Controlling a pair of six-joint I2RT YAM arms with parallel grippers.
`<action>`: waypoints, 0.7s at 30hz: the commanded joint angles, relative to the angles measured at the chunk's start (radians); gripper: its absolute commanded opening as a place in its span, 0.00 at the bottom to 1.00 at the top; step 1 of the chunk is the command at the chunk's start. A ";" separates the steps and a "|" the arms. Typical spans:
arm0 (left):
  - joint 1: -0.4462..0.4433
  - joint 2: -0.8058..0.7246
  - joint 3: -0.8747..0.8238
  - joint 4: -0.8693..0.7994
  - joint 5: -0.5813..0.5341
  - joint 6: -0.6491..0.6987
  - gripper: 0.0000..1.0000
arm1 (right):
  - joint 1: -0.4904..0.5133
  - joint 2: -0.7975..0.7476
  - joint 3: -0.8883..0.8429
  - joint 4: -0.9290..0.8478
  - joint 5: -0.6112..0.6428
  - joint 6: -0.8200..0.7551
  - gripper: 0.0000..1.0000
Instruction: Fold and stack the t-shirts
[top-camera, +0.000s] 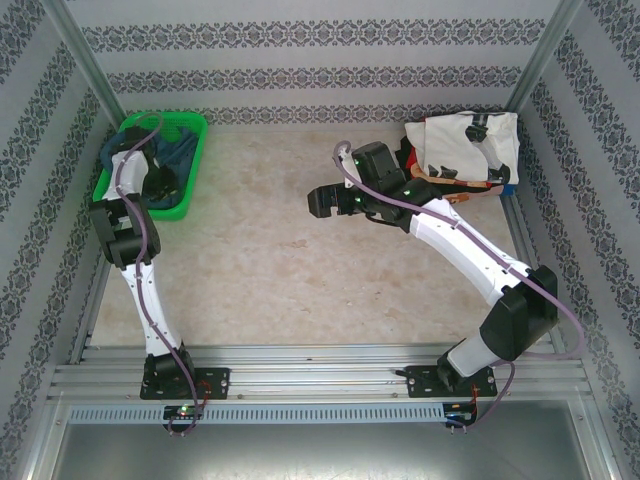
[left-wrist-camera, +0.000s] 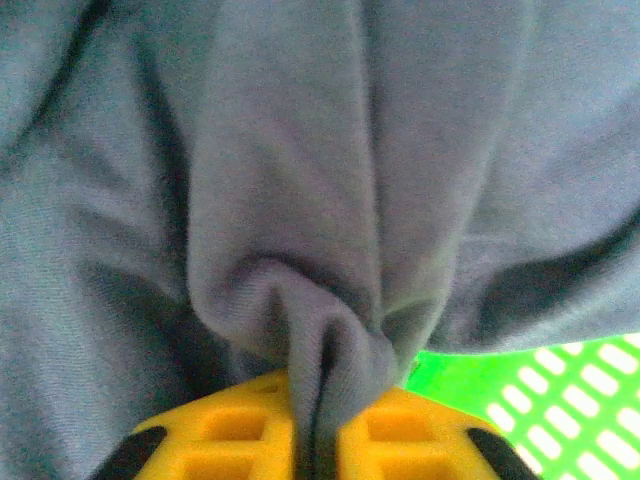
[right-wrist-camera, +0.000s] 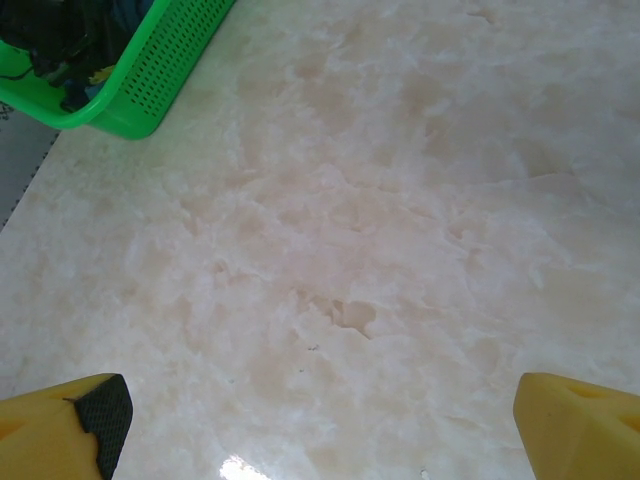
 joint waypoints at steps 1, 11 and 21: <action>0.018 -0.018 0.056 0.012 0.068 -0.013 0.00 | 0.014 -0.009 -0.005 0.022 0.001 0.013 0.98; -0.013 -0.361 0.099 0.123 0.154 -0.062 0.00 | 0.018 0.010 -0.015 0.068 0.010 0.039 0.98; -0.122 -0.469 0.463 0.257 0.351 -0.224 0.00 | 0.017 0.021 -0.016 0.092 0.033 0.058 0.98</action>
